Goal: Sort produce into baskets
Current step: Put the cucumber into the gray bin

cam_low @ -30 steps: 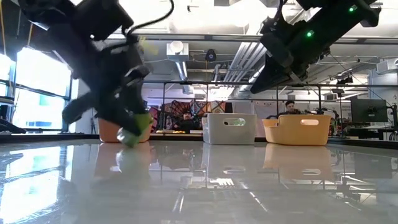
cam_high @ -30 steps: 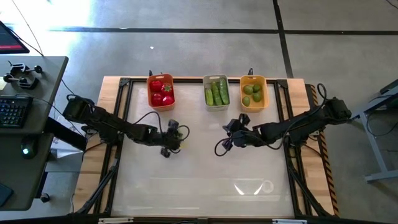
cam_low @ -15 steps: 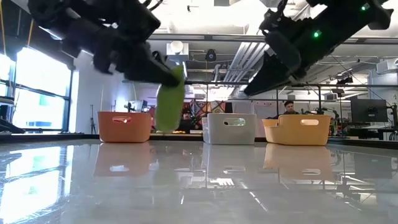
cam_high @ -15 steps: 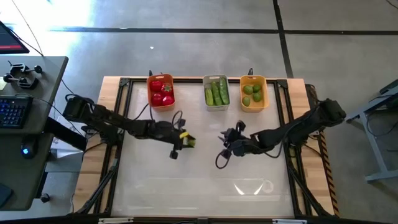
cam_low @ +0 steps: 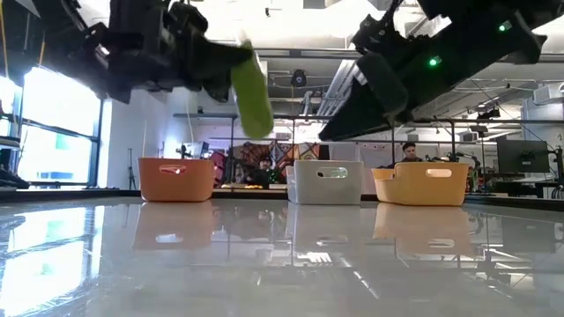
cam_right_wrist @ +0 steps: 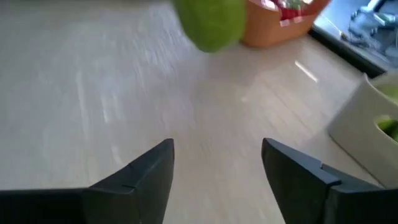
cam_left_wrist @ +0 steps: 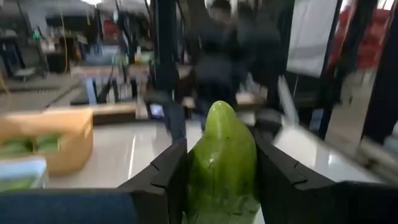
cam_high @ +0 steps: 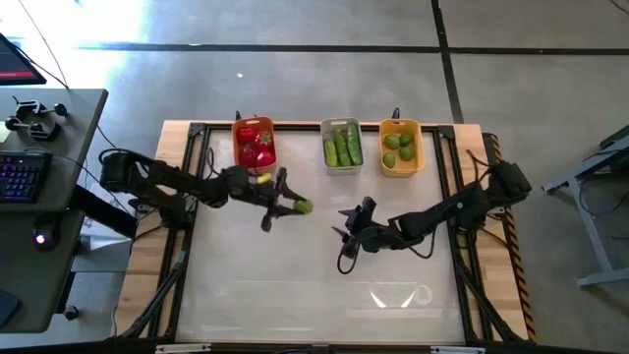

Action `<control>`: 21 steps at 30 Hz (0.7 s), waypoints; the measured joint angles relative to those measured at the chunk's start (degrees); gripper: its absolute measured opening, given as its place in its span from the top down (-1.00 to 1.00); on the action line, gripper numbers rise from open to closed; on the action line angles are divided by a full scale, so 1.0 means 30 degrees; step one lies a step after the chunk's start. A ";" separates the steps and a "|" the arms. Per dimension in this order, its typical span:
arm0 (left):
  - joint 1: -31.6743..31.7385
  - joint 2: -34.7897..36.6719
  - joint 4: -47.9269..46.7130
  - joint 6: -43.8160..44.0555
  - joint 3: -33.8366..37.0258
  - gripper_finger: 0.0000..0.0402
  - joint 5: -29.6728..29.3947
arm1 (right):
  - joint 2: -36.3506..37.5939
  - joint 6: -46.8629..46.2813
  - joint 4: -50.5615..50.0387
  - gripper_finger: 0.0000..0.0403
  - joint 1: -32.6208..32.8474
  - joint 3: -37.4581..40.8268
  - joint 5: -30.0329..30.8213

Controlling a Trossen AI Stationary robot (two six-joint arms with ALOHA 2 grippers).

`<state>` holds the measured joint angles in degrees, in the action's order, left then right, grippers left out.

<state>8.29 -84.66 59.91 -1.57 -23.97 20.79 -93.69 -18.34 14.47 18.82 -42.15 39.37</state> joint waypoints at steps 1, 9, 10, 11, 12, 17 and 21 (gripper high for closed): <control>0.0300 0.0014 0.0579 0.0546 0.0000 0.38 0.0324 | -0.0236 0.0413 0.0716 -0.16 -0.0044 0.0000 0.0021; 0.2231 0.0105 0.2617 0.2493 0.0359 0.38 0.1714 | -0.0910 0.0813 0.3959 -0.20 -0.0964 -0.0715 -0.1166; 0.2452 0.0101 0.2609 0.2493 0.0480 0.38 0.1878 | -0.0910 0.0495 0.3914 -0.20 -0.1129 -0.0898 -0.1640; 0.2634 0.0101 0.2588 0.2500 0.0594 0.38 0.2104 | -0.0910 0.0370 0.3842 -0.20 -0.1269 -0.1089 -0.2034; 0.2789 0.0101 0.2585 0.2508 0.0612 0.38 0.2362 | -0.0911 0.0323 0.3832 -0.20 -0.1411 -0.1276 -0.2375; 0.2926 0.0101 0.3574 0.2569 0.0620 0.38 0.3619 | -0.1067 0.1275 0.3622 -0.20 -0.2068 -0.2216 -0.3323; 0.2844 0.0101 0.3936 0.2816 0.0619 0.38 0.3916 | -0.1279 0.2226 0.3059 -0.20 -0.2468 -0.3388 -0.4389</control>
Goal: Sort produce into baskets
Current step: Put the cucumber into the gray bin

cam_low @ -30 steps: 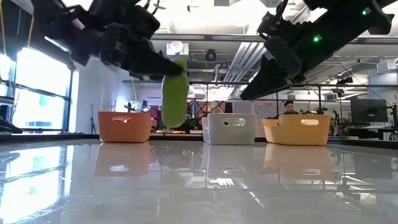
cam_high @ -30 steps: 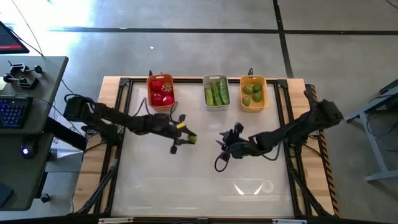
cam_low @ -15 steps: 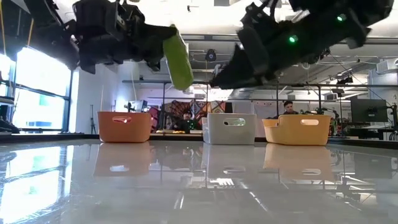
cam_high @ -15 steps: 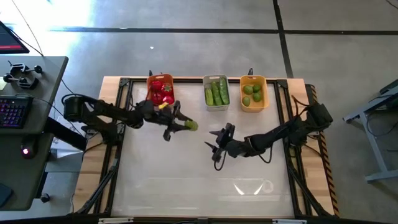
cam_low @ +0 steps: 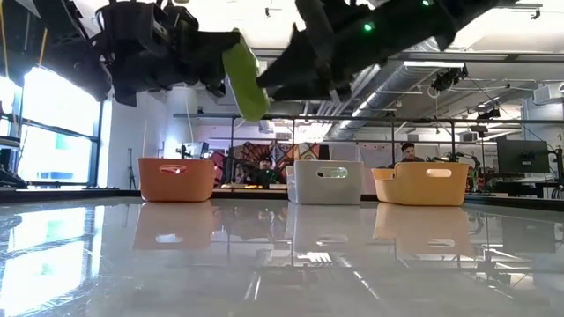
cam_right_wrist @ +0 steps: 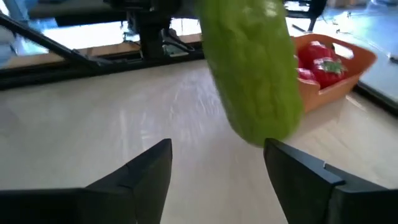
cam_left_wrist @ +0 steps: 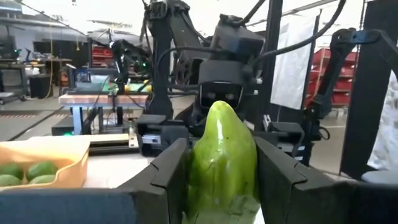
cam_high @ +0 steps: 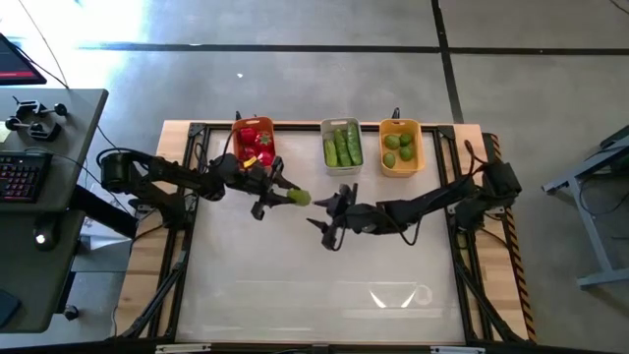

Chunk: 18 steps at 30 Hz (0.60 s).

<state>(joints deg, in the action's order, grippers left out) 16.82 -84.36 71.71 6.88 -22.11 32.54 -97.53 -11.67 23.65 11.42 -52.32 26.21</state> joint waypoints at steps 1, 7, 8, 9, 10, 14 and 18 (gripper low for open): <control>0.0000 0.0000 0.0072 -0.0002 0.0006 0.38 0.0018 | -0.0110 0.0314 -0.0261 -0.22 -0.0006 -0.0344 -0.0034; 0.0058 0.0000 0.0400 0.0005 0.0000 0.38 0.0780 | -0.0273 0.1344 -0.2431 -0.46 0.0036 -0.2361 0.0566; 0.0055 0.0000 0.0463 0.0012 0.0007 0.38 0.0802 | -0.0273 0.1730 -0.2650 -0.50 0.0032 -0.2584 0.0766; 0.0051 0.0000 0.0495 0.0005 0.0002 0.38 0.0806 | -0.0273 0.2263 -0.2740 -0.53 0.0029 -0.2736 0.0776; 0.0051 0.0000 0.0508 0.0012 0.0007 0.38 0.0806 | -0.0273 0.2818 -0.2781 -0.55 0.0022 -0.2903 0.0761; -0.0007 0.0000 0.0678 0.0161 0.0007 0.38 0.0958 | -0.0273 0.3839 -0.2713 -0.55 -0.0269 -0.3262 -0.0018; -0.0022 0.0000 0.0697 0.0196 0.0017 0.38 0.0905 | -0.0270 0.3948 -0.2648 -0.46 -0.0778 -0.3278 -0.1038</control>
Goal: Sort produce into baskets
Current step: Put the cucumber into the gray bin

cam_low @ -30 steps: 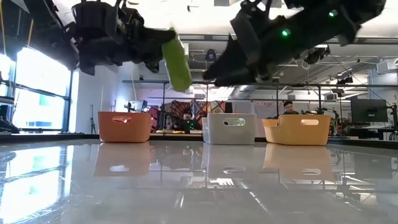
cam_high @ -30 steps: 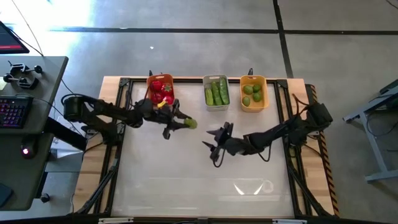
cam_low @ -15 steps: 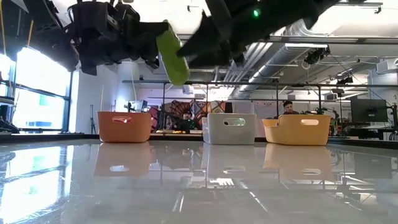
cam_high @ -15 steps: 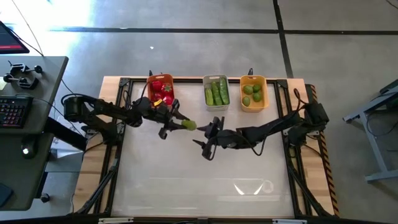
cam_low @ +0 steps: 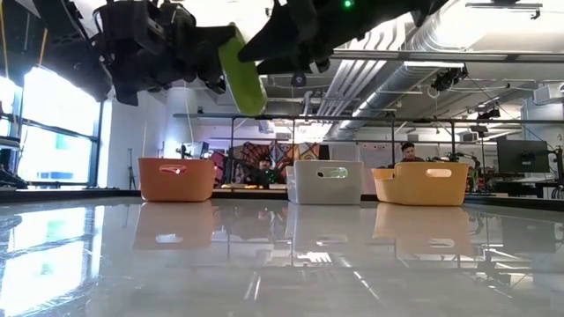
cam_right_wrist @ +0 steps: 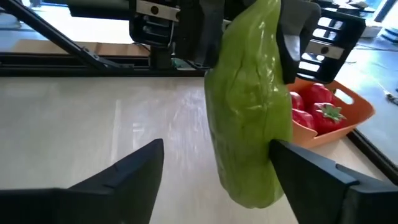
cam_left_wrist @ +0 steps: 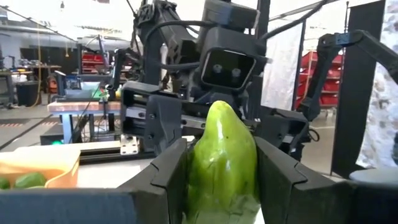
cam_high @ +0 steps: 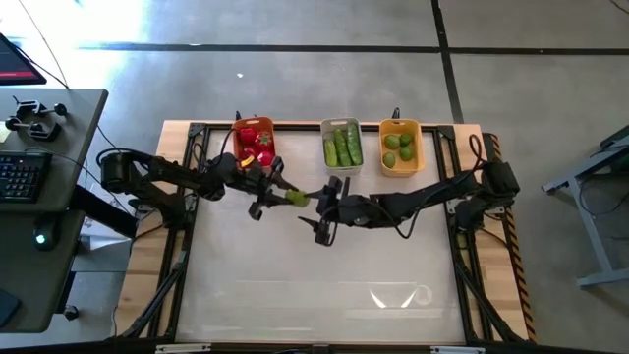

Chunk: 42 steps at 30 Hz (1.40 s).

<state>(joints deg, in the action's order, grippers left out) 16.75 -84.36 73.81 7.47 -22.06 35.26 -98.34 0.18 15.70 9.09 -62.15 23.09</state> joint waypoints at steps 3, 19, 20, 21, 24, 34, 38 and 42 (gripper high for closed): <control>-0.0015 0.0000 0.0183 0.0213 0.0027 0.38 0.0112 | 0.0012 -0.0045 0.0008 -0.35 -0.0232 0.0000 -0.0573; -0.0248 -0.0007 0.0996 0.0456 0.0020 0.38 -0.0016 | 0.0021 0.1394 0.0752 -0.49 -0.0266 0.0000 -0.0064; -0.0241 -0.0007 0.1003 0.0456 0.0013 0.38 0.0128 | 0.0019 0.2128 0.0730 -0.51 -0.0212 0.0000 -0.0042; -0.0213 0.0000 0.1036 0.0457 0.0006 0.38 0.0382 | 0.0019 0.2691 0.0752 -0.52 -0.0146 0.0000 0.0059; -0.0204 0.0000 0.1195 0.0634 -0.0017 0.38 0.0749 | 0.0005 0.3036 0.1011 -0.52 -0.0117 0.0000 0.0215; -0.0219 0.0000 0.1383 0.0932 -0.0053 0.38 0.1725 | 0.0012 0.2972 0.1599 -0.53 -0.0529 -0.0036 0.0675; -0.0223 0.0000 0.1477 0.0933 -0.0053 0.38 0.1761 | 0.0034 0.2893 0.1651 -0.53 -0.0654 -0.0036 -0.0079; -0.0267 0.0000 0.1422 0.0905 -0.0046 0.38 0.1578 | 0.0019 0.1608 0.1620 -0.52 -0.1101 -0.0036 -0.1945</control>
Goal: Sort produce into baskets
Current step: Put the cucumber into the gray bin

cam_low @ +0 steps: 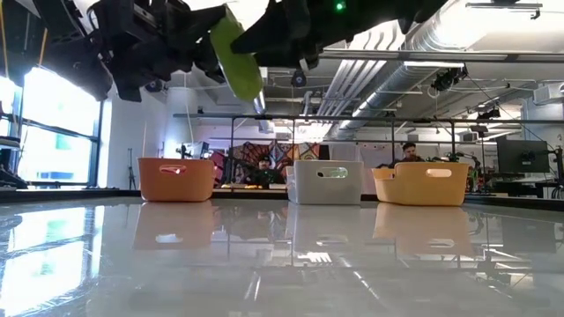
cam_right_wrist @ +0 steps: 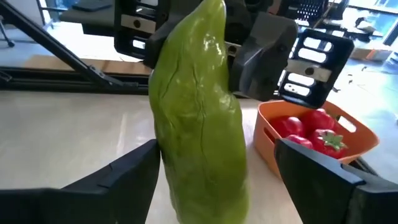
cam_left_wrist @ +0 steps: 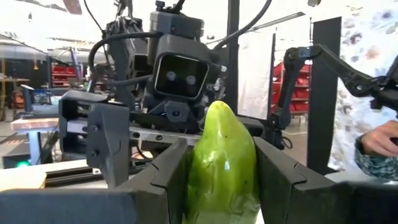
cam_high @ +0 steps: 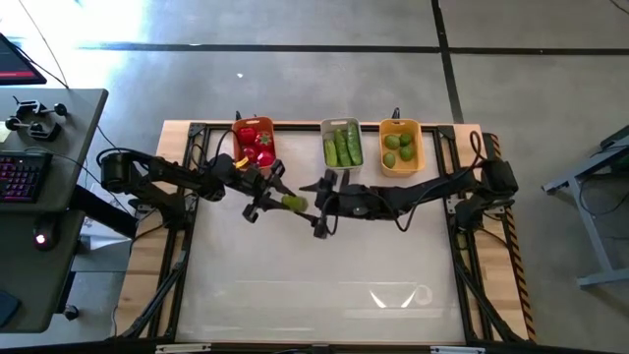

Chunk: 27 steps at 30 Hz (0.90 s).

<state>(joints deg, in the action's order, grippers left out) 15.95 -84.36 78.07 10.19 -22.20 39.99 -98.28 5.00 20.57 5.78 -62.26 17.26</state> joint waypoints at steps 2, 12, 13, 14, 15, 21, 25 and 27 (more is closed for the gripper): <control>0.0012 0.0000 -0.0003 -0.0044 0.0001 0.38 -0.0216 | 0.0000 -0.0370 -0.0033 -0.50 -0.0209 0.0006 -0.0265; -0.0009 0.0000 0.0263 -0.0353 0.0043 0.38 -0.1160 | 0.0000 -0.0245 0.0101 0.24 -0.0598 0.0029 -0.2254; -0.0010 0.0000 0.0314 -0.0438 0.0044 0.38 -0.1227 | 0.0000 -0.0040 0.0115 0.31 -0.0598 0.0029 -0.2260; -0.0010 0.0000 0.0347 -0.0585 0.0044 0.38 -0.1281 | 0.0007 0.0067 0.0121 0.35 -0.0598 0.0029 -0.2258; -0.0010 0.0000 0.0347 -0.0784 0.0044 0.38 -0.1320 | 0.0007 0.0147 0.0114 0.36 -0.0598 0.0029 -0.2225; 0.0007 0.0005 0.0507 -0.1504 0.0044 0.20 -0.1774 | 0.0160 -0.0149 -0.0151 0.36 -0.0584 0.0029 -0.1886; 0.0186 0.0264 0.0416 -0.2161 0.0048 0.00 -0.2718 | 0.0780 -0.1034 -0.1692 0.36 -0.0560 0.0029 -0.0800; 0.0283 0.0552 0.0474 -0.2380 0.0318 -0.08 -0.3520 | 0.1196 -0.1611 -0.2592 0.35 -0.0555 0.0029 -0.0215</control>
<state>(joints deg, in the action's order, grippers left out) 16.80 -82.70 79.49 3.05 -21.24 29.43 -94.69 0.17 12.79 4.12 -62.17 16.61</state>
